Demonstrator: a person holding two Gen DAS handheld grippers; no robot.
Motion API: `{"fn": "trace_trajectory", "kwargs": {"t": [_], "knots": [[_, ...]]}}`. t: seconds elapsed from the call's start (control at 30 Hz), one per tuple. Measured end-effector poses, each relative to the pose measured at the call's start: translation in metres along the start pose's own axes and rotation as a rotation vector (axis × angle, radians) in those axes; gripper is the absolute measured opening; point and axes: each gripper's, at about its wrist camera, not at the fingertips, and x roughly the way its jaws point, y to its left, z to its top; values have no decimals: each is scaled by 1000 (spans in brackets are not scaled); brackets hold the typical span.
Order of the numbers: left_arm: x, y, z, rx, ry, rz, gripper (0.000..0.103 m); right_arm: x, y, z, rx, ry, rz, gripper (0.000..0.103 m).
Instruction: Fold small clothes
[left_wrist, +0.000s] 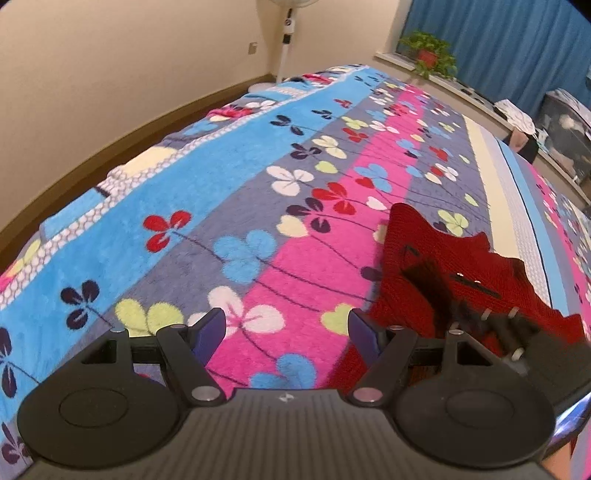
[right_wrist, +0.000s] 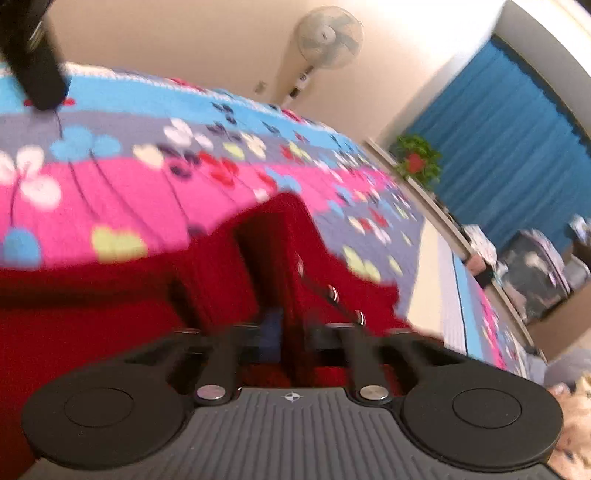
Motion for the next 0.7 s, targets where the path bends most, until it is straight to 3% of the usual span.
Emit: {"fn": "trace_trajectory", "kwargs": {"t": [0.07, 0.1, 0.17, 0.23, 0.33, 0.43, 0.53, 0.6, 0.63, 0.7], "knots": [[2, 3, 2, -14, 10, -6, 78, -4, -8, 11, 93, -27, -68, 10], [2, 4, 3, -18, 11, -6, 78, -5, -6, 11, 83, -37, -62, 10], [3, 6, 4, -24, 13, -8, 78, -1, 9, -1, -21, 5, 37, 11], [3, 7, 5, -34, 22, -13, 78, -3, 9, -16, -38, 55, 162, 12], [2, 9, 5, -44, 32, -22, 78, -30, -30, -30, 188, -15, 150, 12], [-1, 7, 6, -43, 28, -33, 78, -58, -78, -52, 377, -56, 40, 12], [-2, 2, 3, -22, 25, -33, 78, -73, -122, -81, 441, -55, -193, 12], [0, -2, 1, -7, 29, -30, 78, -65, -154, -106, 478, 31, -346, 16], [0, -4, -1, 1, 29, -27, 78, -54, -168, -121, 511, 111, -369, 16], [2, -10, -6, 27, 26, -15, 78, -16, -194, -159, 595, 430, -255, 16]]}}
